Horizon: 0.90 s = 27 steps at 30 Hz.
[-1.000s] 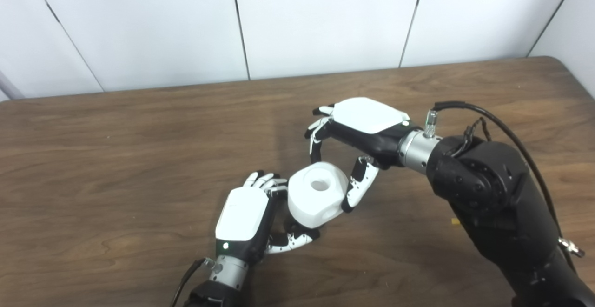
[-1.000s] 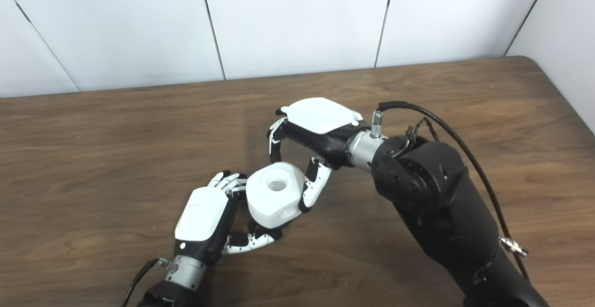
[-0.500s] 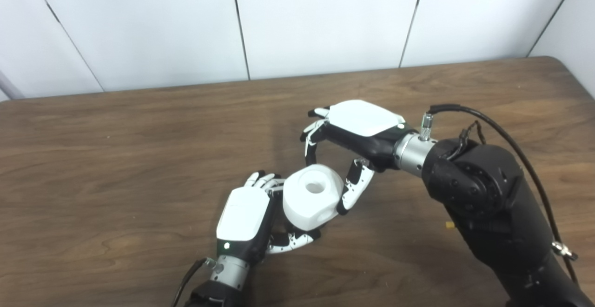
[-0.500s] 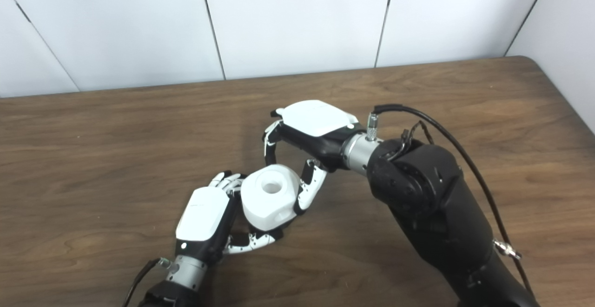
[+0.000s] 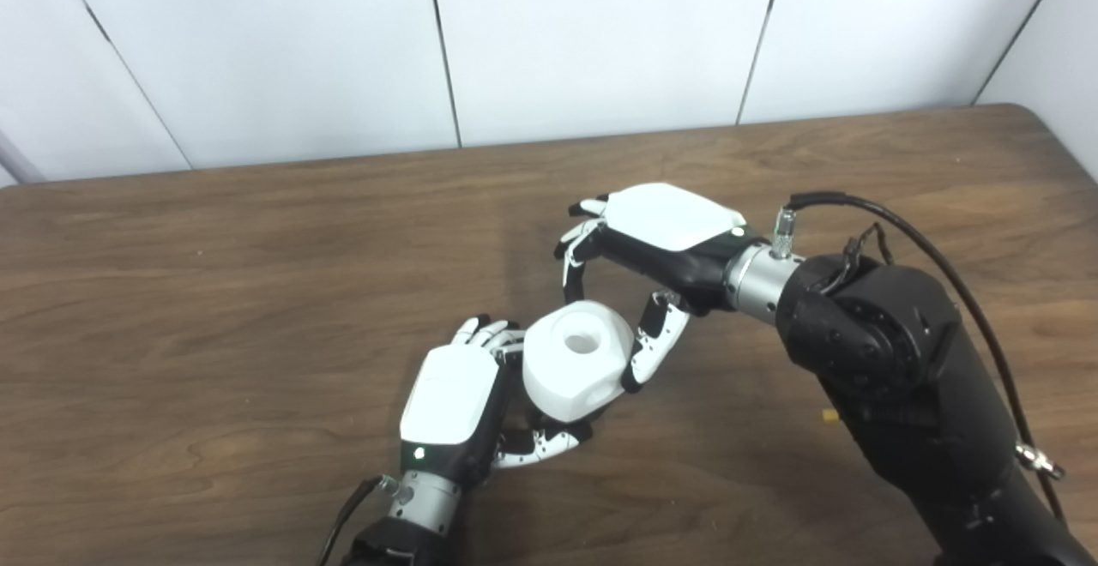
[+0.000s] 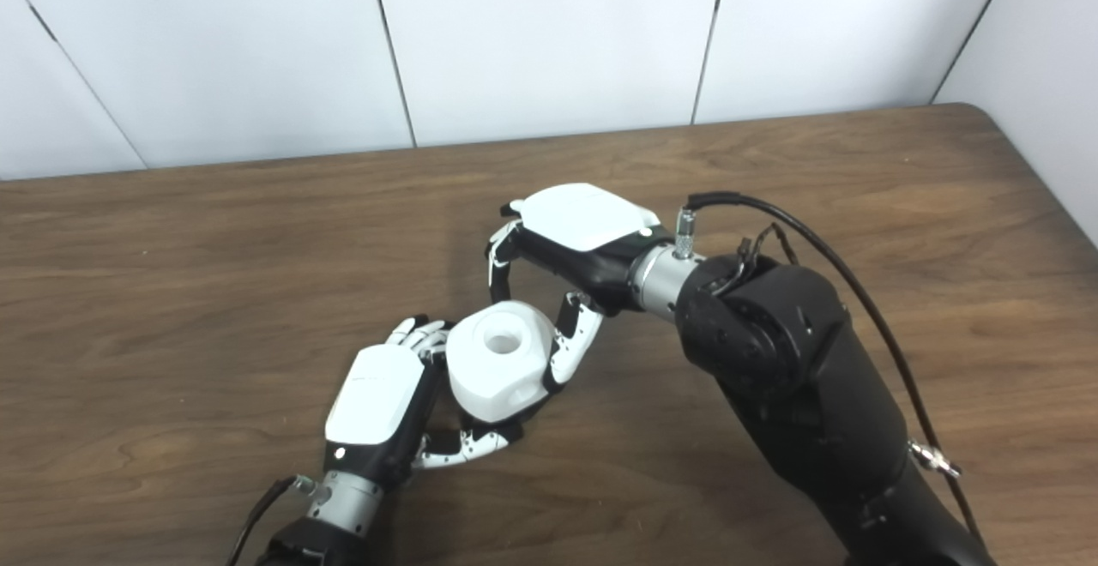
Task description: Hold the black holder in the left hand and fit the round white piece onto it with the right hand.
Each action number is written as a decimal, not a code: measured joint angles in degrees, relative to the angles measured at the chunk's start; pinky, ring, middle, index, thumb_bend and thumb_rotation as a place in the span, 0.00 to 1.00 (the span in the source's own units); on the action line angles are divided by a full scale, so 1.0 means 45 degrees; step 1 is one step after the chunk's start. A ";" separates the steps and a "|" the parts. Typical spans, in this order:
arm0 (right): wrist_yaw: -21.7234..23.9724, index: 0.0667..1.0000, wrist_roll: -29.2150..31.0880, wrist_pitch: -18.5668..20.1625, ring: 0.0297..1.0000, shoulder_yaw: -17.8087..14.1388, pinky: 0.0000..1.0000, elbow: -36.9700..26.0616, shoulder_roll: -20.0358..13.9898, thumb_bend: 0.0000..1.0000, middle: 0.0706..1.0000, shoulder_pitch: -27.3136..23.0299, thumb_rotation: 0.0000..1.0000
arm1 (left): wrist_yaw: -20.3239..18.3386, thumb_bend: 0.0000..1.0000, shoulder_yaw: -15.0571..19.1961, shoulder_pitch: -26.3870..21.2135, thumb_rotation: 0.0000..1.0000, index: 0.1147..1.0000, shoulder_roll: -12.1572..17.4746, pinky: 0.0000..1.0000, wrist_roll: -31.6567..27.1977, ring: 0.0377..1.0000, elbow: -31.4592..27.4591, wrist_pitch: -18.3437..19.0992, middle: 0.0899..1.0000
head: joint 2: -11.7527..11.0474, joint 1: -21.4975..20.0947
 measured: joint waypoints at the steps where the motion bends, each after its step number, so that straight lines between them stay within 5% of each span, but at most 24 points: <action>1: -0.0008 0.44 0.0001 -0.0022 0.97 -0.0009 1.00 0.0008 0.0000 0.52 0.81 0.0002 0.13 | -0.0001 0.52 -0.0001 0.0000 0.05 0.42 0.0000 0.92 0.0000 0.83 -0.0002 0.0000 0.72 | 0.0000 0.0000; 27: -0.0473 0.44 -0.0062 -0.0132 0.97 0.0098 1.00 -0.0019 0.0128 0.52 0.82 0.0291 0.13 | -0.0313 0.52 0.0047 0.0023 0.05 0.42 0.0024 0.93 0.0005 0.84 -0.0184 0.0050 0.73 | 0.0078 -0.0176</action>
